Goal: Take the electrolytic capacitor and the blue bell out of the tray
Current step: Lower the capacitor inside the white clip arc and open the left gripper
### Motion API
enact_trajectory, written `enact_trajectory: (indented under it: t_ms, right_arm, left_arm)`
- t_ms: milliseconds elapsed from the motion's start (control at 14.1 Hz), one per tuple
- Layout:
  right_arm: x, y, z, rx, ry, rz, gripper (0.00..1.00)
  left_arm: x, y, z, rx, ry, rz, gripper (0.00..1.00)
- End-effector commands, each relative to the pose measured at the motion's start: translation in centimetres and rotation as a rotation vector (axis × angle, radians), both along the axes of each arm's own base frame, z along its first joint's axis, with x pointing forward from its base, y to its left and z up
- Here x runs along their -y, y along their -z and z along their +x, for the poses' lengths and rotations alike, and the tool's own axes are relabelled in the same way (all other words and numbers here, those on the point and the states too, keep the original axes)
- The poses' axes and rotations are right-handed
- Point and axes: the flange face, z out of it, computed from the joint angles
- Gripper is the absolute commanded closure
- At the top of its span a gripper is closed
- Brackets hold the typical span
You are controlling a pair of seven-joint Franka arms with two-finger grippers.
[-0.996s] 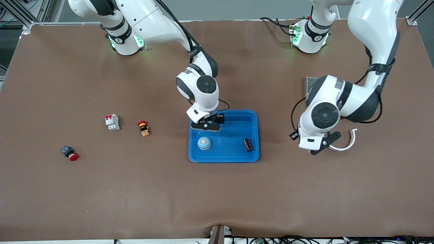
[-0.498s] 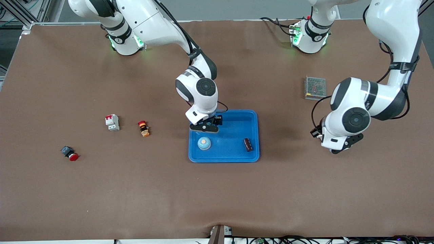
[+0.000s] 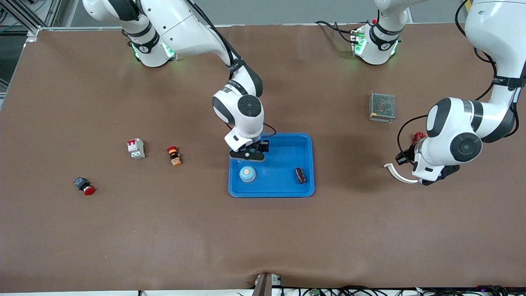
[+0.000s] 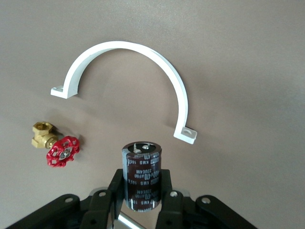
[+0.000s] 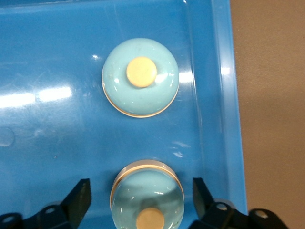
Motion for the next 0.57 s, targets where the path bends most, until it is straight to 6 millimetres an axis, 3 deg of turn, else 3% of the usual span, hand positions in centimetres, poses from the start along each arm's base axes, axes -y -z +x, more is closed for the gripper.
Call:
enact_trajectory:
  t_ms: [0,213,498]
  right_arm:
    - [-0.4,-0.1,0.1,0.009,0.005,-0.004,0.36]
    - [-0.7,-0.1,-0.1,0.011,0.0,-0.001,0.47]
    - [-0.7,-0.1,-0.1,0.013,-0.001,0.001,0.98]
  left_arm:
    - [-0.3,0.8,-1.0,0.029,0.025,-0.007,1.0]
    - [-0.8,1.8,-1.3,0.032,0.038,-0.02,1.0]
    - [-1.3,3.2,-1.2,0.031,0.044,-0.023,1.0]
